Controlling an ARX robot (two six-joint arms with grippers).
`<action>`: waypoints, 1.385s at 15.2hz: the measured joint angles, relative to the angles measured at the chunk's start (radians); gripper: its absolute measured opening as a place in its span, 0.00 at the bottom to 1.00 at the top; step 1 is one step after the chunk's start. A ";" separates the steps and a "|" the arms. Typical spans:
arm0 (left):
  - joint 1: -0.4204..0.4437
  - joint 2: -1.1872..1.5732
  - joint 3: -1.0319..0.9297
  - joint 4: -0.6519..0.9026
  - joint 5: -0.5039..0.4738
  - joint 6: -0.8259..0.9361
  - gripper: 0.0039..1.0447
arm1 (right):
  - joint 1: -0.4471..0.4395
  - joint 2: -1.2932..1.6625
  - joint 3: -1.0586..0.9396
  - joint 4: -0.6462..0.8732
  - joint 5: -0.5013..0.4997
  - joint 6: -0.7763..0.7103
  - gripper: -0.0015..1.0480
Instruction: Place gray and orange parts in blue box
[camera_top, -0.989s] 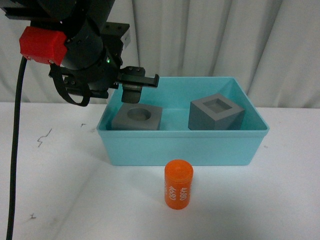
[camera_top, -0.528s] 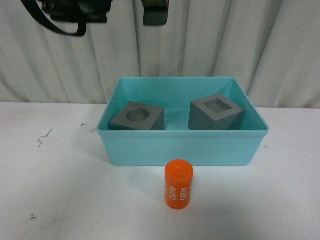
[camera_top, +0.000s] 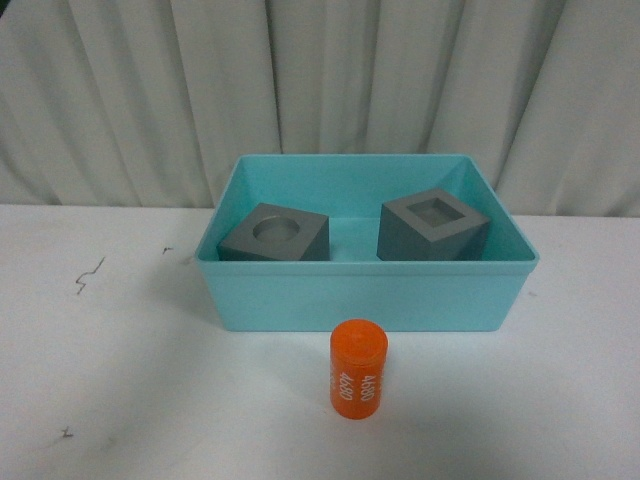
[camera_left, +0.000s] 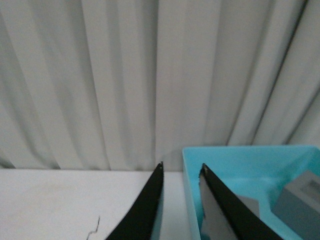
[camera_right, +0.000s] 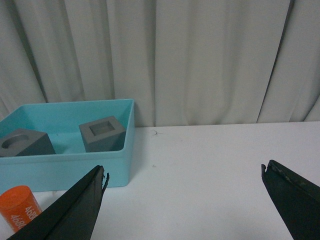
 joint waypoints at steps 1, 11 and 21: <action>0.022 -0.037 -0.072 0.010 0.033 0.000 0.10 | 0.000 0.000 0.000 0.000 0.000 0.000 0.94; 0.221 -0.444 -0.397 -0.068 0.241 0.001 0.01 | 0.000 0.000 0.000 0.000 0.000 0.000 0.94; 0.261 -0.786 -0.490 -0.292 0.264 0.001 0.01 | 0.000 0.000 0.000 0.000 0.000 0.000 0.94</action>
